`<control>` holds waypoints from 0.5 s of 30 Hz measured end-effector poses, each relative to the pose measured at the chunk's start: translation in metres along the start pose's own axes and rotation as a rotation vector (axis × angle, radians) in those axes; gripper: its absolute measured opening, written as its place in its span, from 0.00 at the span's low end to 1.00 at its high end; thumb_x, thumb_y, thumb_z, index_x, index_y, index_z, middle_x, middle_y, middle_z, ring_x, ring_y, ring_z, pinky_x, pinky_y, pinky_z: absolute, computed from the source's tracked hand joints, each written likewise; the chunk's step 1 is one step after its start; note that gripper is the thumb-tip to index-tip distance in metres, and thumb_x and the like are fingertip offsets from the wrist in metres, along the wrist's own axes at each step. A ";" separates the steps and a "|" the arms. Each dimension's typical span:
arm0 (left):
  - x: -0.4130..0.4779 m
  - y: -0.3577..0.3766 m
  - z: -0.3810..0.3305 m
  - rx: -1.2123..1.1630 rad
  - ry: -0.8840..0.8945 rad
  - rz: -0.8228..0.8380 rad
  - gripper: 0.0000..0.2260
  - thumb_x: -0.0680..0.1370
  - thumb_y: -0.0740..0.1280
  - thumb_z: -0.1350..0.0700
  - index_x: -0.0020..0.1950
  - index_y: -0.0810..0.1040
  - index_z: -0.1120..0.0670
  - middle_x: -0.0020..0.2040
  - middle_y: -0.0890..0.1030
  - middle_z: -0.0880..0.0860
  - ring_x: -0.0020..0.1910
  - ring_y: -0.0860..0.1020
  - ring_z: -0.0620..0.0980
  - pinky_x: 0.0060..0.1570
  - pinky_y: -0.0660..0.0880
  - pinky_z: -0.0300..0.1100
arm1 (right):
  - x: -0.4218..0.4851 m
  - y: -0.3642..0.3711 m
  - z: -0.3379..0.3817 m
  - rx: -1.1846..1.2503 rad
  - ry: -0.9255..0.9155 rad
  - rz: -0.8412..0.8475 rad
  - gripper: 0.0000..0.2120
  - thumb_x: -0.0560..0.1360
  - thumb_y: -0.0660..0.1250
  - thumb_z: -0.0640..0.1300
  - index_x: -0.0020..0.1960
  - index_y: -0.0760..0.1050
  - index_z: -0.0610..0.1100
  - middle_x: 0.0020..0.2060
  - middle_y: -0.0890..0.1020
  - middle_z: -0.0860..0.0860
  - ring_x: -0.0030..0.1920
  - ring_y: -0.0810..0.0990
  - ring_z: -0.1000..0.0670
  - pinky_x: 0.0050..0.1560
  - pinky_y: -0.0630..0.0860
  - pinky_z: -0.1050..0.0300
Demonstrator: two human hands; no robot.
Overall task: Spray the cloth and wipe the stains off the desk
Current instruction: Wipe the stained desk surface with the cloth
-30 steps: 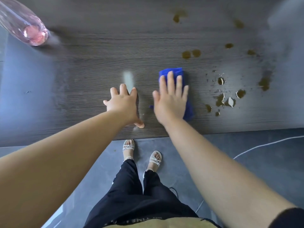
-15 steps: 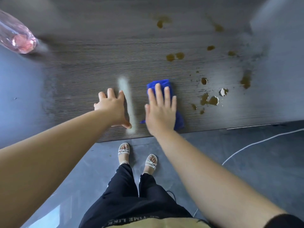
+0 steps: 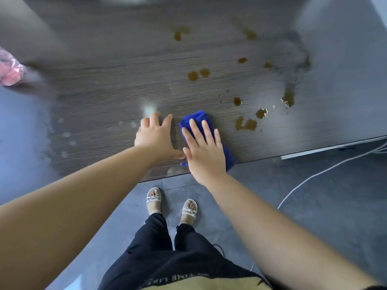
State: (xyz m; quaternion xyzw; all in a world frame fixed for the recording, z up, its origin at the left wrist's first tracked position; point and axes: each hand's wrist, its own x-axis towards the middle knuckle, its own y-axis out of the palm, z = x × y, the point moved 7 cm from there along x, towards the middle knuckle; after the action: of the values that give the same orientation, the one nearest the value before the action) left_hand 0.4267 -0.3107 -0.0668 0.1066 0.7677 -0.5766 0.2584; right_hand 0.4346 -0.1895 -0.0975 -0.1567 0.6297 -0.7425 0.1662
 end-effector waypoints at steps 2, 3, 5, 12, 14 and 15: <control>0.003 0.001 0.010 0.077 -0.010 0.013 0.54 0.58 0.76 0.35 0.76 0.51 0.47 0.73 0.55 0.52 0.71 0.53 0.57 0.68 0.62 0.53 | -0.022 -0.002 -0.006 -0.023 -0.261 0.044 0.23 0.77 0.53 0.50 0.70 0.70 0.49 0.71 0.69 0.49 0.71 0.67 0.43 0.67 0.64 0.40; 0.003 0.002 0.014 0.101 -0.013 0.017 0.55 0.57 0.76 0.34 0.76 0.51 0.46 0.73 0.55 0.52 0.71 0.53 0.56 0.68 0.61 0.53 | -0.029 -0.006 -0.019 -0.034 -0.329 0.047 0.23 0.77 0.53 0.51 0.70 0.70 0.49 0.71 0.69 0.50 0.70 0.67 0.44 0.67 0.64 0.42; 0.005 0.003 0.016 0.122 -0.020 0.020 0.56 0.57 0.75 0.33 0.76 0.50 0.46 0.73 0.56 0.52 0.71 0.54 0.56 0.68 0.61 0.53 | -0.025 -0.012 -0.055 -0.087 -0.324 0.038 0.23 0.77 0.52 0.52 0.70 0.69 0.50 0.71 0.69 0.50 0.70 0.68 0.44 0.66 0.66 0.41; 0.008 -0.001 0.004 0.183 -0.046 0.056 0.53 0.55 0.78 0.36 0.73 0.56 0.49 0.68 0.59 0.55 0.66 0.58 0.59 0.62 0.68 0.56 | 0.010 -0.004 -0.043 -0.033 0.224 -0.033 0.27 0.76 0.50 0.54 0.72 0.67 0.47 0.72 0.67 0.47 0.72 0.64 0.40 0.69 0.59 0.37; 0.009 0.000 0.005 0.182 -0.048 0.055 0.53 0.55 0.78 0.36 0.73 0.56 0.49 0.68 0.59 0.55 0.67 0.58 0.59 0.62 0.68 0.56 | 0.001 -0.002 -0.018 -0.044 0.012 0.008 0.25 0.77 0.52 0.53 0.72 0.68 0.47 0.72 0.67 0.48 0.72 0.64 0.41 0.69 0.62 0.38; 0.009 0.001 0.006 0.176 -0.046 0.056 0.54 0.55 0.77 0.36 0.74 0.55 0.49 0.69 0.58 0.55 0.67 0.57 0.59 0.63 0.68 0.56 | -0.008 -0.001 -0.017 -0.057 -0.132 0.014 0.24 0.77 0.53 0.52 0.71 0.68 0.48 0.72 0.67 0.48 0.72 0.64 0.42 0.69 0.62 0.38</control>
State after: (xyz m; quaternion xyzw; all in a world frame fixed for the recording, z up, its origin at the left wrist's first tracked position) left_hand 0.4211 -0.3171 -0.0733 0.1370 0.7047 -0.6367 0.2816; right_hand 0.4344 -0.1702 -0.0993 -0.2055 0.6393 -0.7112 0.2081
